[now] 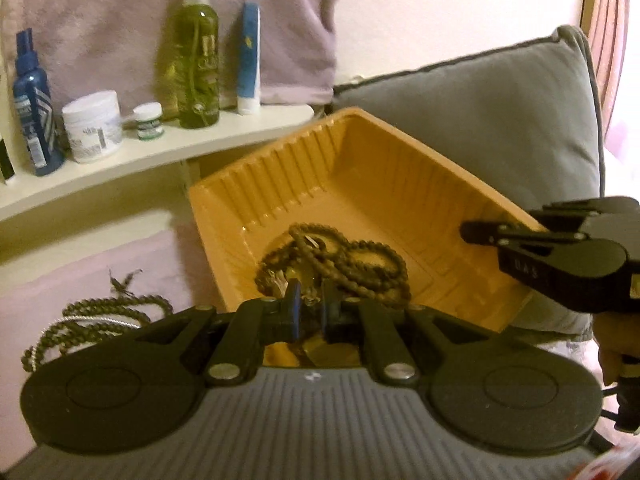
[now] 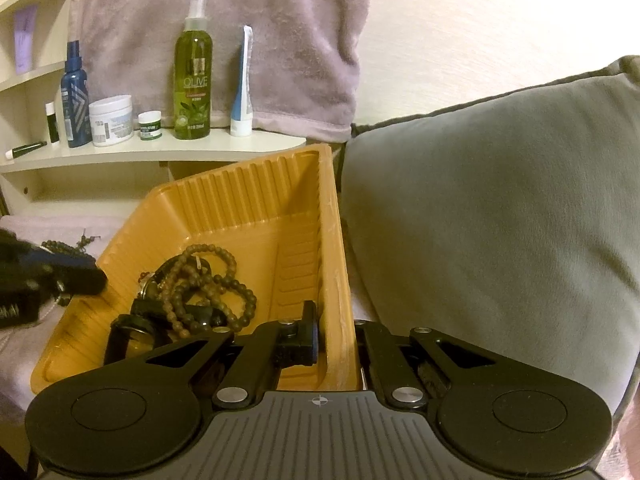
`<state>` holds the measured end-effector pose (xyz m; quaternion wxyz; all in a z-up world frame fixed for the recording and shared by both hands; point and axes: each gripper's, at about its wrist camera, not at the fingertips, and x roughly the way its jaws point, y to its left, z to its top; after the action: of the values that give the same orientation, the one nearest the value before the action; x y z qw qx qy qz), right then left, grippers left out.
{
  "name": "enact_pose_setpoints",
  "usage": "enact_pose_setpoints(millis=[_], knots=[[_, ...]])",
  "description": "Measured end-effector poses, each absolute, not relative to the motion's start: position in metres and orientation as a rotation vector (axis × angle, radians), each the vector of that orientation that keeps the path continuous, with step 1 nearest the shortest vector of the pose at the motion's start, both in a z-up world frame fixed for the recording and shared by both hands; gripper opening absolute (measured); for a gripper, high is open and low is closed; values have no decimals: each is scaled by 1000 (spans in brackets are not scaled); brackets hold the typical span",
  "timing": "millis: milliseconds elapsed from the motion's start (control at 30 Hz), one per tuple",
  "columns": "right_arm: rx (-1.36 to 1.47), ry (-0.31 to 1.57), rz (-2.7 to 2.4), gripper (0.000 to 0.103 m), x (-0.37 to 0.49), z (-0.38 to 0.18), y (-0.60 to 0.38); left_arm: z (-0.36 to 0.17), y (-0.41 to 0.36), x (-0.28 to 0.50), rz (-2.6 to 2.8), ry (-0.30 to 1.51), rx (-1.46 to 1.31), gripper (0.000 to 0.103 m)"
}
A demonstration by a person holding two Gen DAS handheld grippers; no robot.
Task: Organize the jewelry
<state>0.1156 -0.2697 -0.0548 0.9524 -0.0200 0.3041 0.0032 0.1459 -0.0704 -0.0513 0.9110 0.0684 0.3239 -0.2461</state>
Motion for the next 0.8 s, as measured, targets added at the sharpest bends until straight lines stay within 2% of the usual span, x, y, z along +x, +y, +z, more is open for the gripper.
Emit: enact_pose_setpoints(millis=[167,267,400,800], knots=[[-37,621,5,4,116,-56,-271,-58,-71,147,-518,694,135,9],[-37,621,5,4,116,-55,-270,-59,-70,143,-512,691,131,18],[-37,622,4,4,116,-55,-270,-54,-59,141,-476,670,118,18],[-42,622,7,4,117,-55,-270,-32,63,148,-138,624,41,18]])
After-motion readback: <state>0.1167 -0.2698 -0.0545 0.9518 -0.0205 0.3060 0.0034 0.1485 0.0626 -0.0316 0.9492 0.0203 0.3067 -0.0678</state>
